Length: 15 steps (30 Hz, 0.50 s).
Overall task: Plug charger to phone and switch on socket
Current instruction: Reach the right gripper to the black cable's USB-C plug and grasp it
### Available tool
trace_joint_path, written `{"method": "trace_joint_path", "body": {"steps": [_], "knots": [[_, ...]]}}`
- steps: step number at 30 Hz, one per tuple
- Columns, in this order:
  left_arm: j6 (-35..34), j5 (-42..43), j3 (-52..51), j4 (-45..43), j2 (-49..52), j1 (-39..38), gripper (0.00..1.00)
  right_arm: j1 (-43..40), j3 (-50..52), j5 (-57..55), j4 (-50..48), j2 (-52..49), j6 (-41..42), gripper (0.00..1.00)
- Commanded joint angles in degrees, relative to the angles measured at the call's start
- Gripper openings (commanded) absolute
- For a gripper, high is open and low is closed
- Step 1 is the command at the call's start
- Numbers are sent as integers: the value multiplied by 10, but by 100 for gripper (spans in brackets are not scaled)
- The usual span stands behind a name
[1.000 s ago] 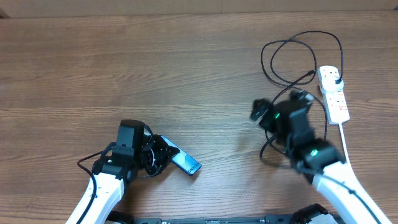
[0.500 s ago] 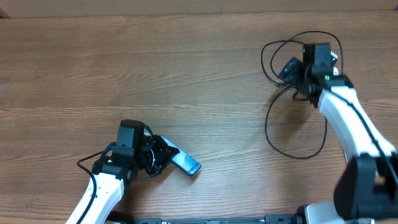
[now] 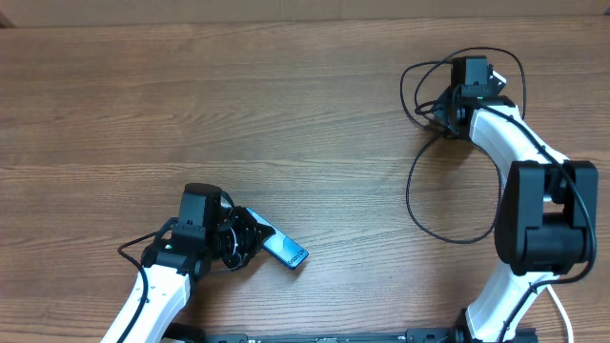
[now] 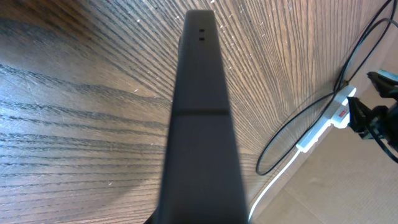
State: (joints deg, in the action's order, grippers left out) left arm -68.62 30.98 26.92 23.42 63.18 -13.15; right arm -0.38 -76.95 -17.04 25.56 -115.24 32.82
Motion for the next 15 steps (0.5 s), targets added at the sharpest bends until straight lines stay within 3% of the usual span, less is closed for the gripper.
{"method": "trace_joint_path", "body": {"steps": [1,7,11,15], "knots": [[3,5,4,-3,-2,-2,4,-2,-16,-41,-12,-25,1,61],[3,3,4,-3,-2,-2,4,-2,-16,-64,-40,-61,1,60],[3,0,4,-3,-2,-2,4,-2,-15,-33,-42,-74,1,52],[3,-1,4,-3,-2,-2,4,-2,-14,10,-26,-91,1,31]]}}
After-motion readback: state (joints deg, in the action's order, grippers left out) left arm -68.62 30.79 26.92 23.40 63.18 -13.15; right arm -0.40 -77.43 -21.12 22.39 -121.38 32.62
